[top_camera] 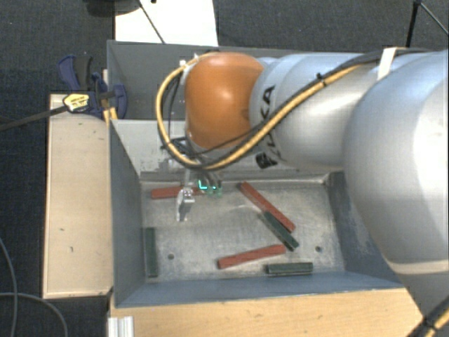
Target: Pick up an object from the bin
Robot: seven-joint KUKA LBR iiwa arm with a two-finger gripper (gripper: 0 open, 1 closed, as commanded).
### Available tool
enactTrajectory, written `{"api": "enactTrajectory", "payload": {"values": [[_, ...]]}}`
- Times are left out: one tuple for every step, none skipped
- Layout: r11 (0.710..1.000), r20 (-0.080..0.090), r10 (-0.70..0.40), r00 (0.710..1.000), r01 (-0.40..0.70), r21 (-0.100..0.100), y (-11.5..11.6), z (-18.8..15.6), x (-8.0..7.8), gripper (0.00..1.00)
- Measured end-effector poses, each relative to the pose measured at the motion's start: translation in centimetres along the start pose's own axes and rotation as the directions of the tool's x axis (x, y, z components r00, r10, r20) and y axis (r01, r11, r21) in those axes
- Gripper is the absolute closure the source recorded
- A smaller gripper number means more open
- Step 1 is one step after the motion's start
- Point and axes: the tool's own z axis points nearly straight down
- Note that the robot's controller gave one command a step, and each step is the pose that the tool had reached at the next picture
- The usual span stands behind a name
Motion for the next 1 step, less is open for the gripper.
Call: {"api": "enactTrajectory", "payload": {"values": [[1.000, 0.007, 0.004, 1.000, -0.004, -0.001, -0.07, -0.35, -0.21, 0.00]]}}
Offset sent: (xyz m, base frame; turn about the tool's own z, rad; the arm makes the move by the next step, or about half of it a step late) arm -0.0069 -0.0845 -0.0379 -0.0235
